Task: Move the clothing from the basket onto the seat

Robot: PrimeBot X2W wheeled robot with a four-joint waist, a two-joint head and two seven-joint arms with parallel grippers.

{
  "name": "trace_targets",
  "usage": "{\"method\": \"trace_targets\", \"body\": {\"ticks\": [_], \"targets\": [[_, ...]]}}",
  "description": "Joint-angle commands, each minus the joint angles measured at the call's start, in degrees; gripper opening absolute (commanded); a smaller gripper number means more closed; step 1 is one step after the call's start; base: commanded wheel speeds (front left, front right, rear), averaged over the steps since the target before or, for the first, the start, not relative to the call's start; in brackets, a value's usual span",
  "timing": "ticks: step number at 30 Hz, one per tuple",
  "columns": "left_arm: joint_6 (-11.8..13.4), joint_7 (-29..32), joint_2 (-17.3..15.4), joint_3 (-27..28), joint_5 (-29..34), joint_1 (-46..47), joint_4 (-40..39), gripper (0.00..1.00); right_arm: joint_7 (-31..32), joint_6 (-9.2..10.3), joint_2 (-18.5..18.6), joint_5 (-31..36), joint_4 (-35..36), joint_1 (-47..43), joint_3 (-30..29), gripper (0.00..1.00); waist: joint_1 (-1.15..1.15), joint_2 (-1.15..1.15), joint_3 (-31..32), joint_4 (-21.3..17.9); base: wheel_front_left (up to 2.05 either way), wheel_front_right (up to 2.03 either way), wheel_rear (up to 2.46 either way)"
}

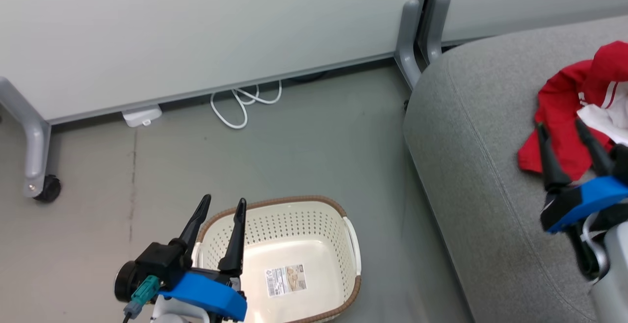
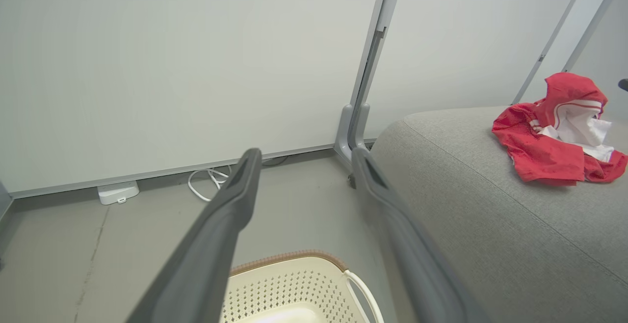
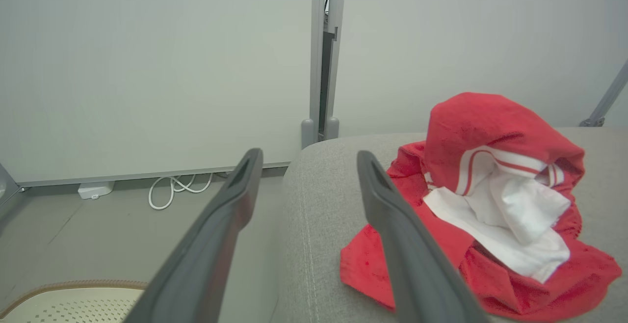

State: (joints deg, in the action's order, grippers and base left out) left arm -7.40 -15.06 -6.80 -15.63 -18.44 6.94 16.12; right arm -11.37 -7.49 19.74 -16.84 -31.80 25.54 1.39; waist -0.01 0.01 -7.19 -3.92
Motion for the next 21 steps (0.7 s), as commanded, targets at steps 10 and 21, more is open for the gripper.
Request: {"method": "trace_targets", "body": {"ticks": [10,21], "targets": [[0.0,-0.2,1.4,5.6,1.3,-4.5,0.8,1.00,1.7,-0.01,-6.2,1.4,9.8,-11.9,1.6,1.00,0.01,-0.01,5.8,2.6,0.00,0.00,0.00],[0.0,-0.2,2.4,11.0,1.6,-6.9,1.3,1.00,1.8,-0.01,-11.9,3.5,14.0,-18.9,1.0,1.00,0.01,-0.01,7.9,4.8,0.00,0.00,0.00]]}}
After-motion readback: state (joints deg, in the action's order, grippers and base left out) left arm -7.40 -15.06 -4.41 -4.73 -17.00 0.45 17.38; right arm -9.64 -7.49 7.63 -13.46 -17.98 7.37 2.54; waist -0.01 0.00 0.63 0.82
